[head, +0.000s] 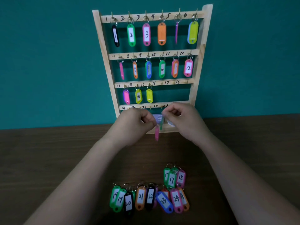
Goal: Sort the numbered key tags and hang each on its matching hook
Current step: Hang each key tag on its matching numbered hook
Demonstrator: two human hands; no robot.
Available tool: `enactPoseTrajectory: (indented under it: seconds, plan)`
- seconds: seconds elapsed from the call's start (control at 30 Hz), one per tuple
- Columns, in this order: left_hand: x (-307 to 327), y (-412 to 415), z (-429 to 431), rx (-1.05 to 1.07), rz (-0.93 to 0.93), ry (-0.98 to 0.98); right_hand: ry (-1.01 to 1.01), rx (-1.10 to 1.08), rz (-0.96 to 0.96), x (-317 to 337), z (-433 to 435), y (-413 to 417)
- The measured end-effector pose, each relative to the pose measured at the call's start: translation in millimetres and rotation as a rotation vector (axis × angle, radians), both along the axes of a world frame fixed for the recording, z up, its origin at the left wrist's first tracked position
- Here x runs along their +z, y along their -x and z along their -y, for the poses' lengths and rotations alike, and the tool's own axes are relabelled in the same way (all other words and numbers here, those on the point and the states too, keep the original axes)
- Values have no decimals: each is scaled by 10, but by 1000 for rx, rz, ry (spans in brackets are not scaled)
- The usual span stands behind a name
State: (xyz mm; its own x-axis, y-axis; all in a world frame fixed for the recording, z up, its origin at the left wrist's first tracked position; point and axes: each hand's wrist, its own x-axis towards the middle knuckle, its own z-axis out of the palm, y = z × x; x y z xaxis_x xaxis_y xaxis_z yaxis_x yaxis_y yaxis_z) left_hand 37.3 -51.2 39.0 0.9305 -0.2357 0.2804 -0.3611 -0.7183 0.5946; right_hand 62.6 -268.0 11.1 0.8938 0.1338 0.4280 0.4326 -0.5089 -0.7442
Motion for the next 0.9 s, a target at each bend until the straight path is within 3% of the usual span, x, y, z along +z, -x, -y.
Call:
enactPoseTrajectory:
  seconds: [0.2,0.47,0.9]
  plan:
    - [44,-58,71,20,114,38,-127,-113,173,314,-57,-154]
    - [55,-27,97,17,130,66,-88,-200,312,628,-169,-328]
    - [94,-8,117,33,132,131,-79,-228,293,577,-171,-291]
